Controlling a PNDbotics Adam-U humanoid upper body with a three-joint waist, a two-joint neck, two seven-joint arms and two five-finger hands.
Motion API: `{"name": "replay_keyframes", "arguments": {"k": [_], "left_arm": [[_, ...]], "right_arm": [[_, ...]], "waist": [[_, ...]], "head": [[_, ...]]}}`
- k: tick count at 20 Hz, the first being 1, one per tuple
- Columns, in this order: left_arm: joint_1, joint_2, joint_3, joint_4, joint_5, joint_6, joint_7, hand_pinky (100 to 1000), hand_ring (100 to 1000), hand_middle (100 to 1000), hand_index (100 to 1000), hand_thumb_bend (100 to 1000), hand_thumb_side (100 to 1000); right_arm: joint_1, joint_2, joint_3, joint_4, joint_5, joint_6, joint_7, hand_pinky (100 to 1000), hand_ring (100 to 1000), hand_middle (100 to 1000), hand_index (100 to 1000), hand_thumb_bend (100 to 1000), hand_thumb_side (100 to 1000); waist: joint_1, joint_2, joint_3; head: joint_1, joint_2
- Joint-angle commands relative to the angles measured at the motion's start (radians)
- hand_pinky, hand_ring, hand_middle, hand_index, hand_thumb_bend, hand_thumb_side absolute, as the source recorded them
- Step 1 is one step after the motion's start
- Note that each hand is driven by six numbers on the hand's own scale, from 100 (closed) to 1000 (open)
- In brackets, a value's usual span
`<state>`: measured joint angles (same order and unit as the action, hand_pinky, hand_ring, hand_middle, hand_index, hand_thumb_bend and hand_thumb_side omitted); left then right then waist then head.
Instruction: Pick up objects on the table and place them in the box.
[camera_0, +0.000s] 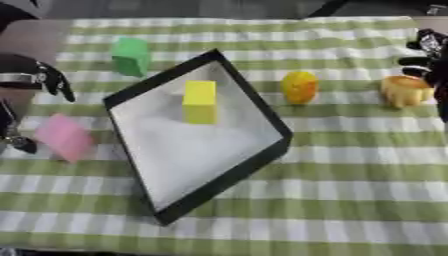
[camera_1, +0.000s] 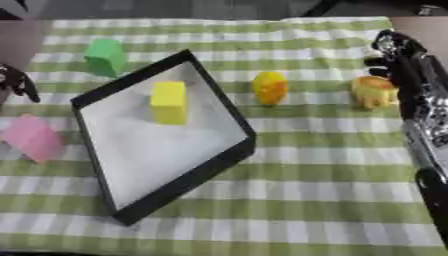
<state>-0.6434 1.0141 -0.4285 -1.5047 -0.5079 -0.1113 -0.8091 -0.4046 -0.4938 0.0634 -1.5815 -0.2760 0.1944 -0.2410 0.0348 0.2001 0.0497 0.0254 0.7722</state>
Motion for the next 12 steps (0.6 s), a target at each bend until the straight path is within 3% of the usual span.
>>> {"name": "replay_keyframes", "arguments": {"k": [1, 12], "left_arm": [[-0.031, -0.002, 0.001, 0.038, -0.029, -0.014, 0.004, 818, 821, 812, 843, 677, 100], [-0.070, -0.073, -0.015, 0.132, -0.094, -0.043, 0.027, 820, 831, 830, 852, 673, 100]], "right_arm": [[-0.011, -0.017, -0.004, -0.007, -0.002, -0.002, 0.002, 776, 712, 767, 869, 100, 677], [-0.011, -0.013, -0.005, -0.007, -0.005, -0.003, 0.003, 776, 712, 768, 869, 100, 683]], "waist": [[-0.003, -0.019, -0.001], [-0.006, -0.009, -0.005]], "head": [[0.006, -0.002], [0.017, -0.002]]}}
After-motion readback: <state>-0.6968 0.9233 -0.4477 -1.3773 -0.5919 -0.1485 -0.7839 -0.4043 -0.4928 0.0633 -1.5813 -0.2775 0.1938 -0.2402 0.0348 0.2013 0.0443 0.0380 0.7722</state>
